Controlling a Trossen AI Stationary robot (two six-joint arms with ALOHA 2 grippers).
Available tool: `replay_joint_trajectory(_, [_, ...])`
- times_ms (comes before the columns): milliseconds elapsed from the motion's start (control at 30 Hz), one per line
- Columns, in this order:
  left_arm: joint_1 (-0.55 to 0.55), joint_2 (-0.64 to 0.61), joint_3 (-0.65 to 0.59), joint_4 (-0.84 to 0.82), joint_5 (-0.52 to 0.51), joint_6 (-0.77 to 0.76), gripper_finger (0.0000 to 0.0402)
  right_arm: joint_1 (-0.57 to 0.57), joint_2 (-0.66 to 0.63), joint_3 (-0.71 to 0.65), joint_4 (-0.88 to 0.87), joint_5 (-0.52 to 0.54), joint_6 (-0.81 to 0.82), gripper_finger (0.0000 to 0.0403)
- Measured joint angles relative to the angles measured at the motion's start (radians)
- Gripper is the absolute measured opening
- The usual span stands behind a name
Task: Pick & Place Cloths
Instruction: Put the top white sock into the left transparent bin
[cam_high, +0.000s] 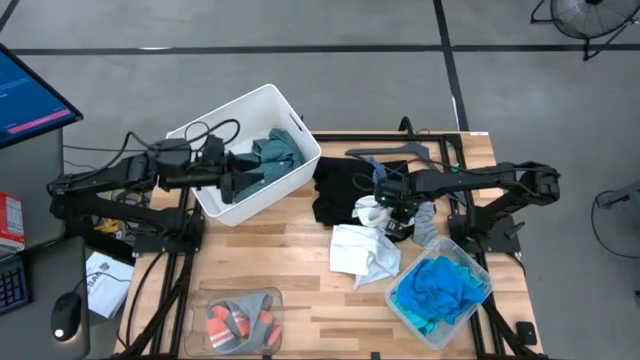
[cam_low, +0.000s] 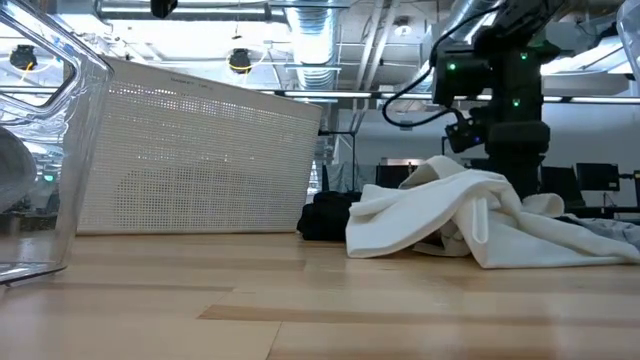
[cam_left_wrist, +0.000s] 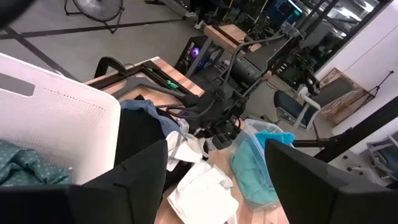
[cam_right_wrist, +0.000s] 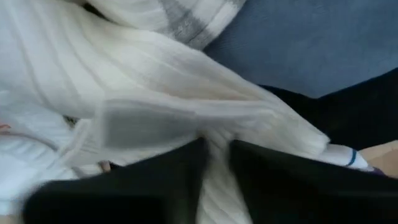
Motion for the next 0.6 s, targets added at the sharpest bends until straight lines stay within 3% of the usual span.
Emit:
replay_joint_trajectory(67, [0.000,0.000,0.000,0.002,0.000,0.000,0.0248,0.005,-0.004,0.000,0.005,0.000,0.004,0.0018])
replay_joint_trajectory(167, [0.000,0.000,0.000,0.007,-0.001,0.006,0.0246,0.012,-0.020,0.013,-0.012,0.000,0.026,0.0008])
replay_joint_trajectory(400, [-0.023,0.019,0.000,0.105,-0.001,0.107,0.0247,0.057,-0.117,0.163,-0.076,0.001,0.049,0.0002])
replay_joint_trajectory(600, [-0.048,0.112,0.000,0.296,-0.001,0.217,0.0246,0.077,-0.178,0.332,-0.071,0.007,0.070,0.0001])
